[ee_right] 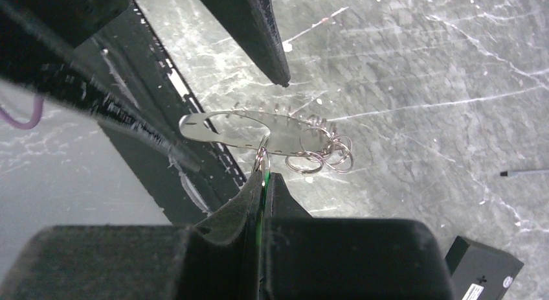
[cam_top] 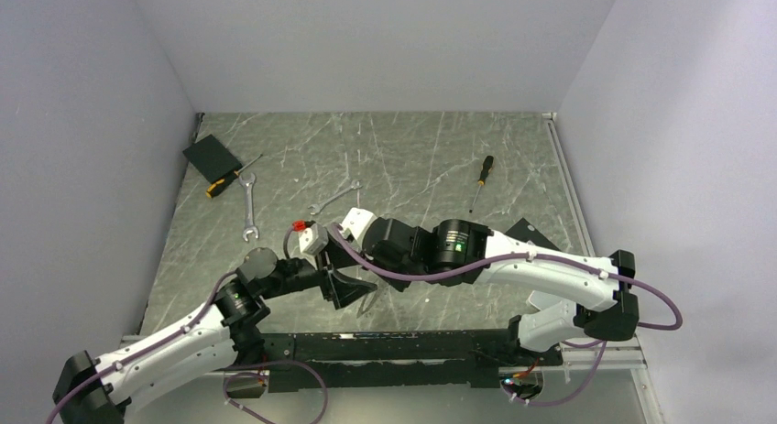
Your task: Put the keys on the keyring
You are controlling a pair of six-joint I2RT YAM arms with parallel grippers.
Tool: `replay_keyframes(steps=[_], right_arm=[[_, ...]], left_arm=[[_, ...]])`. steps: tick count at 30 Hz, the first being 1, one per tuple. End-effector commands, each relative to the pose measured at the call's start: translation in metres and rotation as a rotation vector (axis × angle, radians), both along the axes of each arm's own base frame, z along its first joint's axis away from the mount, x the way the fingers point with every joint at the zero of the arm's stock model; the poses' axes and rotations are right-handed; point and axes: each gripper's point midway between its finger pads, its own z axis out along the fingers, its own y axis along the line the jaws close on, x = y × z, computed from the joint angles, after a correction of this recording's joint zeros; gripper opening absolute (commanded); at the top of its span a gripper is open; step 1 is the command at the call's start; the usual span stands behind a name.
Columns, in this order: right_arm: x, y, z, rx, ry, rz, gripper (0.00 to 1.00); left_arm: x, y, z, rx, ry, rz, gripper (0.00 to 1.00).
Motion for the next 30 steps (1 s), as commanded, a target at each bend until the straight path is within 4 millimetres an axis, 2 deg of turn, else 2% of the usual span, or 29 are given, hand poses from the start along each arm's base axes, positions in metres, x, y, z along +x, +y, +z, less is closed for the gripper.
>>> replay_keyframes(steps=[1, 4, 8, 12, 19, 27, 30], right_arm=[[-0.011, 0.007, 0.037, 0.157, -0.01, 0.099, 0.0], [-0.021, 0.005, 0.047, 0.207, -0.002, 0.166, 0.0], [-0.026, 0.0, 0.058, 0.264, -0.02, 0.2, 0.0], [-0.028, -0.003, 0.061, 0.275, -0.027, 0.215, 0.0], [-0.03, -0.009, 0.066, 0.286, -0.029, 0.211, 0.0], [-0.029, -0.014, 0.067, 0.289, -0.033, 0.2, 0.0], [-0.028, -0.013, 0.066, 0.286, -0.035, 0.199, 0.0]], left_arm=[[-0.005, 0.004, 0.036, -0.024, -0.123, -0.018, 0.61], [-0.016, 0.002, 0.044, 0.011, -0.233, -0.105, 0.57], [-0.022, -0.003, 0.046, 0.088, -0.289, -0.188, 0.61], [-0.026, -0.015, 0.046, 0.127, -0.313, -0.285, 0.6], [-0.024, -0.034, 0.045, 0.122, -0.302, -0.376, 0.48], [-0.023, -0.038, 0.045, 0.104, -0.313, -0.394, 0.32], [-0.024, -0.038, 0.047, 0.098, -0.321, -0.391, 0.32]])
